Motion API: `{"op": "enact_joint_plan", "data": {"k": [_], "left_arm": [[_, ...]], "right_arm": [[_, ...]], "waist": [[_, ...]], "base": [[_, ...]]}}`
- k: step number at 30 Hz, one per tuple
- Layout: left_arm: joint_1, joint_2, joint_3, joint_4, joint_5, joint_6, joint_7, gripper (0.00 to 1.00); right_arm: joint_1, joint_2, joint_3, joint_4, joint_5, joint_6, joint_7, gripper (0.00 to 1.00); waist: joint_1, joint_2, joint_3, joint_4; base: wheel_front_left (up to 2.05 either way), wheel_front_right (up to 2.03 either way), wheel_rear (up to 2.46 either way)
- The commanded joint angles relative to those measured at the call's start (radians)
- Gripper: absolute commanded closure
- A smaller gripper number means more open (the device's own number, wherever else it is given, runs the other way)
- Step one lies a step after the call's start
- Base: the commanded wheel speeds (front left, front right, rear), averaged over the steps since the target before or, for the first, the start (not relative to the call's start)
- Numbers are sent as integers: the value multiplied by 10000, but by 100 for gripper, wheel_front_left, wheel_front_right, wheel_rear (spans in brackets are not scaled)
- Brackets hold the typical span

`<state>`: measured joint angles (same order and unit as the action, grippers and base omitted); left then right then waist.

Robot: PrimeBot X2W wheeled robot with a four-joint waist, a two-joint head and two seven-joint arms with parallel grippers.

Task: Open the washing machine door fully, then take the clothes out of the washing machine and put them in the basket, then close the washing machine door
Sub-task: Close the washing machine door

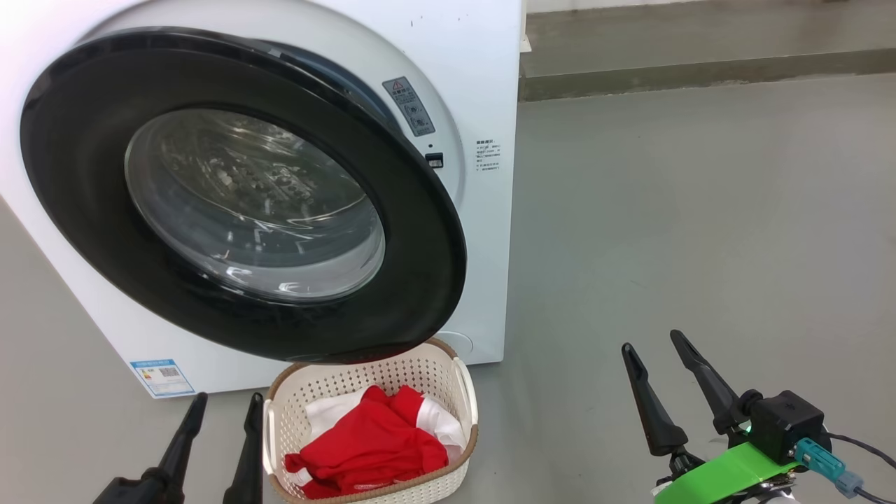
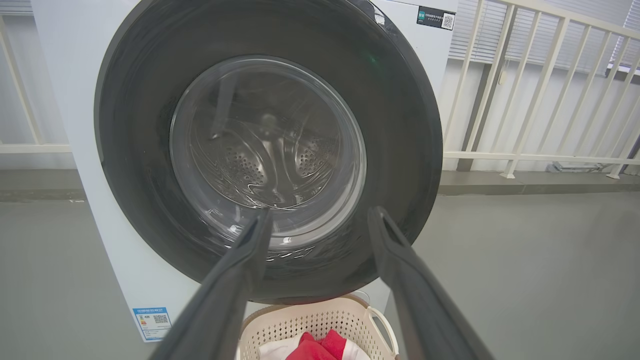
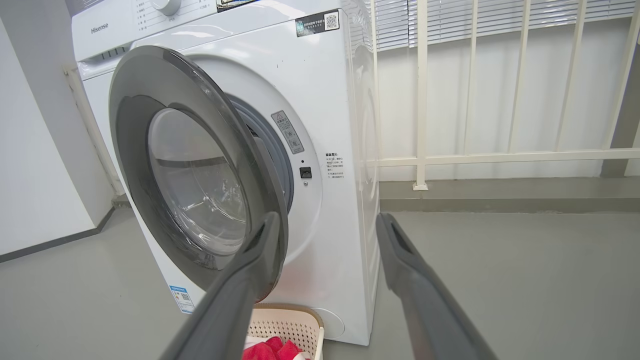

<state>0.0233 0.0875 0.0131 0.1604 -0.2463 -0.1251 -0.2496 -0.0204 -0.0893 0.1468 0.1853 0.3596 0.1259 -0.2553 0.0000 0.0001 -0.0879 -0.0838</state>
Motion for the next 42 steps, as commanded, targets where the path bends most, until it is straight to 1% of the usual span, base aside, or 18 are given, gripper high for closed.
{"op": "enact_joint_plan", "data": {"k": [1,14,15,16,17,19,20,25,28,34,38,42], "left_arm": [[-220,198,300,-201,-7,-54,-122,0],[-234,202,136,-151,62,-55,-122,0],[-240,201,103,-156,60,-55,-122,0],[-246,199,70,-156,56,-55,-122,0],[-251,193,52,-152,49,-55,-122,0],[-261,182,10,-142,21,-55,-122,0],[-268,179,-3,-142,12,-55,-122,0],[-329,155,-89,-121,-71,-55,-122,0],[-354,150,-144,-84,-94,-55,-122,0],[-440,145,-343,-86,-172,-55,-122,0],[-583,72,-485,-48,-688,-55,-122,0],[-789,201,-734,-22,-894,-55,-122,0]], "right_arm": [[-176,-88,274,-228,-38,48,-65,0],[-171,-115,315,-127,-62,48,-65,0],[-181,-117,314,-100,-78,48,-65,4],[-204,-124,319,-67,-109,48,-65,40],[-237,-127,331,-35,-132,48,-65,58],[-331,-158,378,44,-179,48,-65,85],[-391,-171,417,80,-186,48,-65,100],[-791,-255,634,393,-387,48,-65,100],[-1193,-303,1040,813,-369,48,-65,100],[-2345,-453,1877,2043,53,48,-65,100],[-3194,-573,2370,2714,434,48,-65,100],[-4061,-684,2971,3382,815,48,-65,100]], "waist": [[0,-1,-6,3],[0,-1,60,275],[0,-1,76,330],[0,-1,96,389],[0,-1,113,452],[0,-1,153,587],[0,-1,176,660],[0,-1,305,1069],[0,-1,385,1300],[0,-1,572,1796],[0,-1,776,2160],[0,-1,1083,2523]], "base": [[0,0,0],[0,0,0],[0,0,0],[0,0,0],[0,0,0],[0,0,0],[0,0,0],[0,0,0],[0,0,0],[0,0,0],[0,0,0],[0,0,0]]}}
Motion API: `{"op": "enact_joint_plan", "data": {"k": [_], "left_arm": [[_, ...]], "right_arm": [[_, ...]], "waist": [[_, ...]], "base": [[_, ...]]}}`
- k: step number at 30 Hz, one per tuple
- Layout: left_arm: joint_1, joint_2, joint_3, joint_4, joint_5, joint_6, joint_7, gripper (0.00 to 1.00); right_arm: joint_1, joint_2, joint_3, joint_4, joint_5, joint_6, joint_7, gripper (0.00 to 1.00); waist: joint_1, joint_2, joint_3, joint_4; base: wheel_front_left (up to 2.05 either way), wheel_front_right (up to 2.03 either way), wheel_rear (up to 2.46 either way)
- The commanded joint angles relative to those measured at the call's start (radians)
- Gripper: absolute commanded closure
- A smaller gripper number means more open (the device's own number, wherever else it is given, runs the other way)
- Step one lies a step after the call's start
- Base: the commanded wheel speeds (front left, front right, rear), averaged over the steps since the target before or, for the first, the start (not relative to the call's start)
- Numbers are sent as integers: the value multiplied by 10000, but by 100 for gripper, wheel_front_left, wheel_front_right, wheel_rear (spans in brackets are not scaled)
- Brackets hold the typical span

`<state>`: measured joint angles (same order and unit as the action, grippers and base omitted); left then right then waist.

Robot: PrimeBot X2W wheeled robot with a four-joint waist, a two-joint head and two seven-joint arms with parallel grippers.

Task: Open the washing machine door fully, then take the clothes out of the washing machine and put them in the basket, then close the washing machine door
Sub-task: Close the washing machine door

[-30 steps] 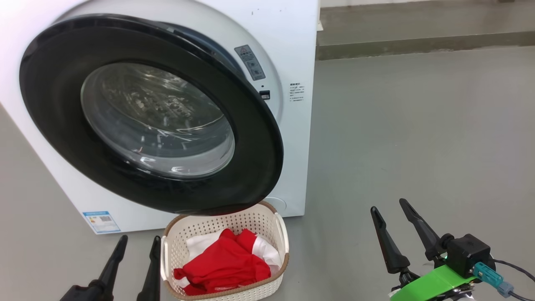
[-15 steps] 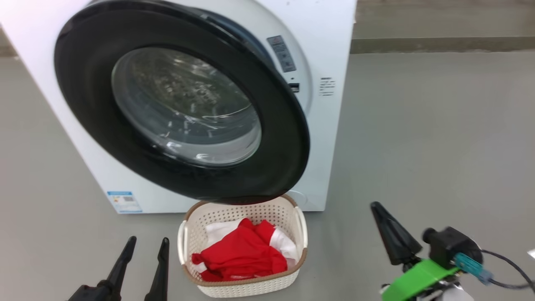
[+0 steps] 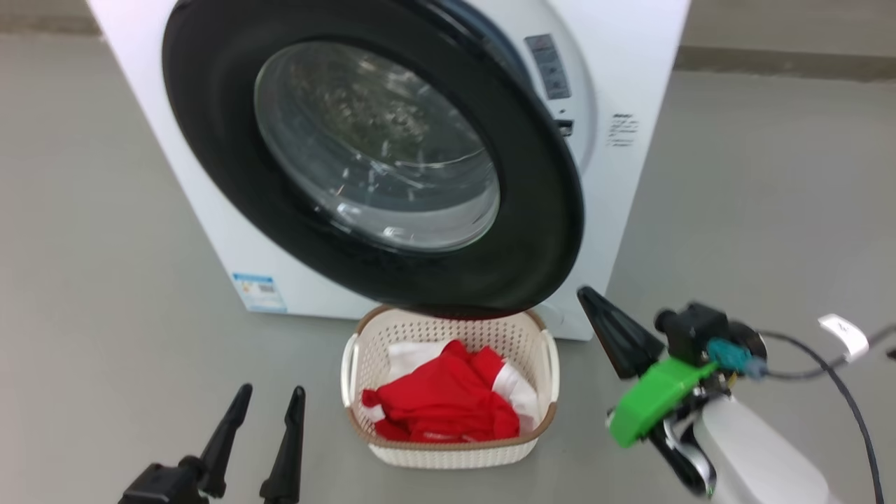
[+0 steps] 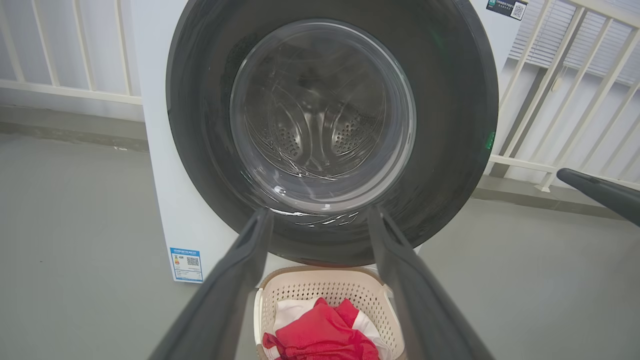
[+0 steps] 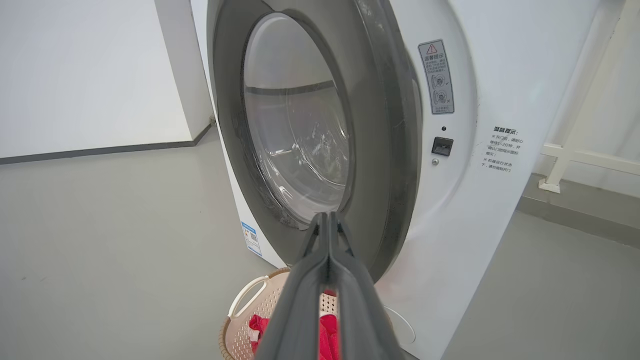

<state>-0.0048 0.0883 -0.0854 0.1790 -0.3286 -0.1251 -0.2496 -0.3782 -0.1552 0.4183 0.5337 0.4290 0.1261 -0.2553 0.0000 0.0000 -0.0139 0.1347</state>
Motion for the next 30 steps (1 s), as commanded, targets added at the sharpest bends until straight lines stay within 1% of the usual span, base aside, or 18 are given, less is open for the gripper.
{"op": "enact_joint_plan", "data": {"k": [1,7,11,19,30], "left_arm": [[-564,226,200,-212,-99,-55,-122,0],[-963,319,-35,-208,-187,-55,-122,0],[-1184,316,-172,-198,-186,-55,-122,0],[-1602,300,-379,-214,-206,-55,-122,0],[-2040,202,-643,-213,-212,-55,-122,0]], "right_arm": [[-727,-54,371,19,214,46,-65,100],[-2198,-199,1099,697,823,46,-65,100],[-2828,-254,1184,924,976,46,-65,100],[-4018,-423,1163,1287,1003,46,-65,100],[-4963,-691,577,1335,605,46,-65,100]], "waist": [[0,0,456,418],[0,0,1168,805],[0,0,1498,975],[0,0,2234,1146],[0,0,3031,1070]], "base": [[0,0,0],[0,0,0],[0,0,0],[0,0,0],[0,0,0]]}}
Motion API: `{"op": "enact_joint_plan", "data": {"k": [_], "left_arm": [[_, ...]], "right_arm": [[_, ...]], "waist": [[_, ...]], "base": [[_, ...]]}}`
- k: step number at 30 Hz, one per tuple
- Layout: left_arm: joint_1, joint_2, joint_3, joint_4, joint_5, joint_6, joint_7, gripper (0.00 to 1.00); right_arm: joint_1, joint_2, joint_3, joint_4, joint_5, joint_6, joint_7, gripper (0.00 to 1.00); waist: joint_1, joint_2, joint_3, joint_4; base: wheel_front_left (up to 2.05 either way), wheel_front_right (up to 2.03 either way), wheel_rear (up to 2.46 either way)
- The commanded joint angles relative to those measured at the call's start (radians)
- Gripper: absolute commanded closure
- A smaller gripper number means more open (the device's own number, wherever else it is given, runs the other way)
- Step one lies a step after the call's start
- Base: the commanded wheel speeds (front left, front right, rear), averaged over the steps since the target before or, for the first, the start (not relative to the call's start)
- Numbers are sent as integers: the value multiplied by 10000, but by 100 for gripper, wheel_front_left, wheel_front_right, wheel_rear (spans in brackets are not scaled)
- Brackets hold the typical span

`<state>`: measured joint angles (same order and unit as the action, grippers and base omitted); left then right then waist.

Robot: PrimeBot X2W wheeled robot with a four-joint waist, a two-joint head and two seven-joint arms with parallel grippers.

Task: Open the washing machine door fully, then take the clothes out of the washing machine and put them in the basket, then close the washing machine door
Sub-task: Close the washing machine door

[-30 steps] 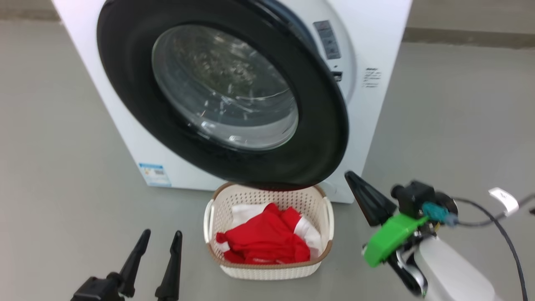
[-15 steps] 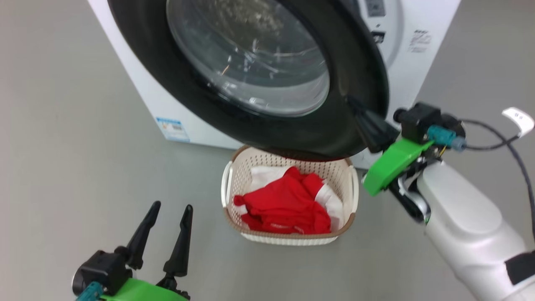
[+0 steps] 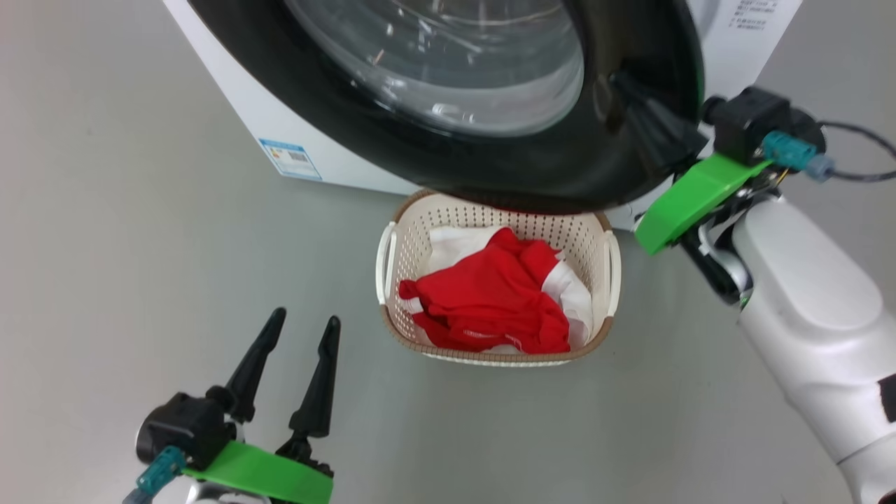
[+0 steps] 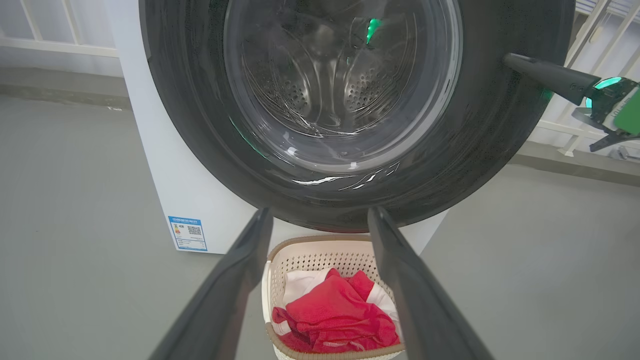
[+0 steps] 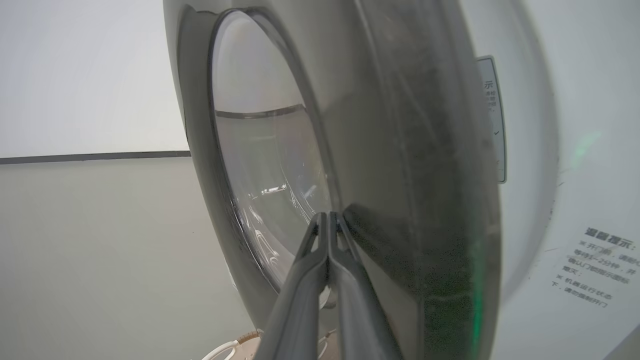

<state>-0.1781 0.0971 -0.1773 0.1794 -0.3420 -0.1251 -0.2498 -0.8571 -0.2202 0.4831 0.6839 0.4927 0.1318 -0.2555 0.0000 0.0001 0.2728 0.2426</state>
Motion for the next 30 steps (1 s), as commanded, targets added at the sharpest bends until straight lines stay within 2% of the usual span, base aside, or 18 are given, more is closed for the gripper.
{"op": "enact_joint_plan", "data": {"k": [1,15,23,30], "left_arm": [[-349,101,246,-214,-82,-55,-120,0],[-904,-42,128,-438,84,-56,-120,0],[-1076,-158,-8,-321,22,-56,-120,0],[-1119,-169,41,-233,38,-56,-120,0]], "right_arm": [[-247,-73,-125,-160,-66,-11,-63,100],[-1723,-534,-378,318,-262,-11,-63,100],[-2747,-510,-1264,1134,-608,-11,-63,100],[-2833,-322,-1574,1268,-883,-11,-63,100]], "waist": [[0,-1,240,-1],[0,-1,1234,325],[0,-1,1537,533],[0,-1,1486,550]], "base": [[0,0,0],[0,0,0],[0,0,0],[0,0,0]]}}
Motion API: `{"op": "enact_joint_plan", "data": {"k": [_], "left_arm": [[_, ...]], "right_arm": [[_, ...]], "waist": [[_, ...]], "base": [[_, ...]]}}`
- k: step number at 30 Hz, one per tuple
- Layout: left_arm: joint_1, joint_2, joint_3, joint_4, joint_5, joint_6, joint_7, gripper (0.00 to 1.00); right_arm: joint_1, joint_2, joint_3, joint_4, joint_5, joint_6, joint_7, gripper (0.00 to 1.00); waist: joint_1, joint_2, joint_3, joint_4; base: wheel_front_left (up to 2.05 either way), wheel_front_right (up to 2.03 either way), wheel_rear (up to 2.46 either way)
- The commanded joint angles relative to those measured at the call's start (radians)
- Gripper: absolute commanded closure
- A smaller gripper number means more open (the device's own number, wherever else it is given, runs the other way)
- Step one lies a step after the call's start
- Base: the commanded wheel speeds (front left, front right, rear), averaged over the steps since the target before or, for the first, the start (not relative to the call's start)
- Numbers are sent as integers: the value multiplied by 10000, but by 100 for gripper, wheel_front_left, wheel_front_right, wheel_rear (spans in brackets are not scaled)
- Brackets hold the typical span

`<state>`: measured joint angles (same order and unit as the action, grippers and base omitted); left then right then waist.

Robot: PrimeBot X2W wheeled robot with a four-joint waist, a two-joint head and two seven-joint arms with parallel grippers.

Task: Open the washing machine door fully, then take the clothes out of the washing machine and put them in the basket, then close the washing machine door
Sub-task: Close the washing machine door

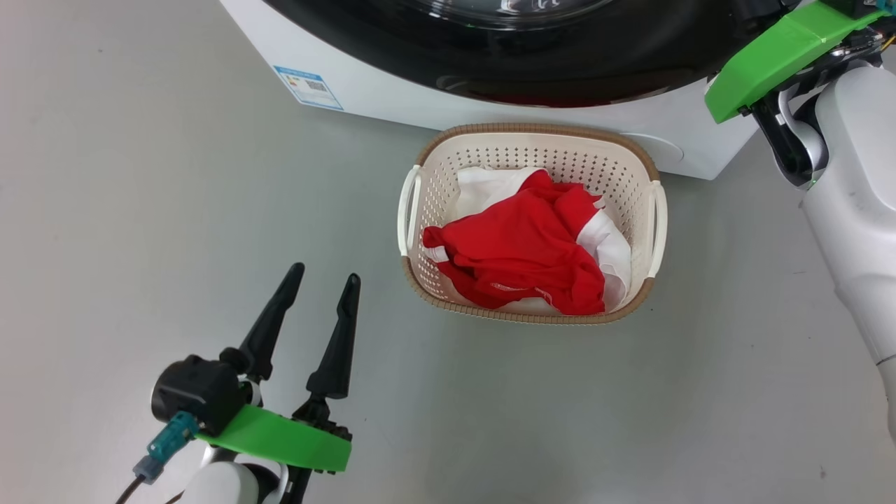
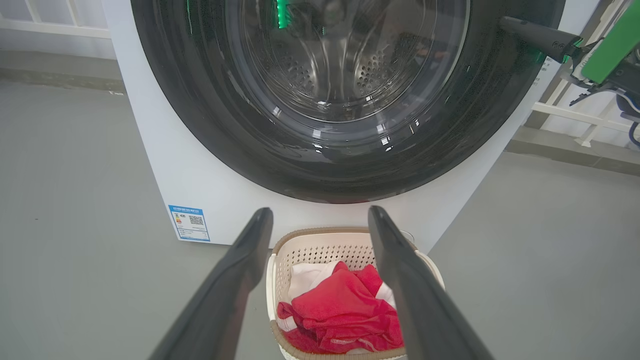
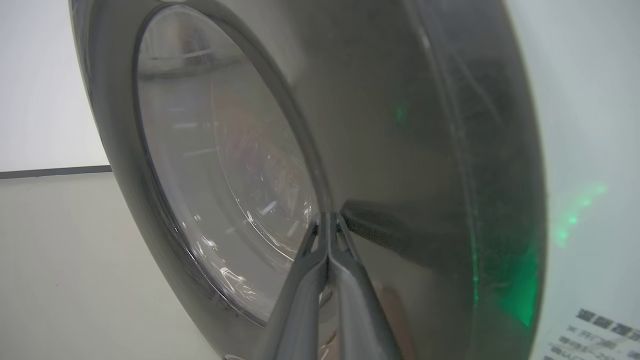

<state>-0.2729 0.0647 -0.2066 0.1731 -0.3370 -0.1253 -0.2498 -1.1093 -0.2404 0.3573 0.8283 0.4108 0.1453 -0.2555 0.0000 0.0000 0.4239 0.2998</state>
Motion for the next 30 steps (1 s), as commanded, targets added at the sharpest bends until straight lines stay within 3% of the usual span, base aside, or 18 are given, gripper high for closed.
{"op": "enact_joint_plan", "data": {"k": [1,8,9,10,11,12,30], "left_arm": [[-165,158,366,-166,-5,-54,-120,0],[-124,175,498,-110,-2,-54,-120,0],[-125,174,536,-91,19,-54,-120,0],[-123,170,576,-76,44,-54,-120,0],[-111,163,626,-50,64,-54,-120,0],[-94,154,693,-30,92,-54,-120,0],[590,289,976,312,27,-54,-120,0]], "right_arm": [[-245,-79,-315,-186,-73,-146,-63,100],[430,187,145,-251,320,-146,-63,100],[576,181,146,-353,385,-146,-63,88],[746,145,43,-508,406,-146,-63,62],[972,133,-63,-681,399,-146,-63,19],[1230,148,-188,-856,392,-146,-63,0],[5335,444,-1691,-3608,-1088,-146,-63,0]], "waist": [[0,0,-61,-50],[0,0,-398,-410],[0,0,-468,-468],[0,0,-547,-527],[0,0,-636,-592],[0,0,-724,-670],[0,0,-2654,-2161]], "base": [[0,0,0],[0,0,0],[0,0,0],[0,0,0],[0,0,0],[0,0,0],[0,0,0]]}}
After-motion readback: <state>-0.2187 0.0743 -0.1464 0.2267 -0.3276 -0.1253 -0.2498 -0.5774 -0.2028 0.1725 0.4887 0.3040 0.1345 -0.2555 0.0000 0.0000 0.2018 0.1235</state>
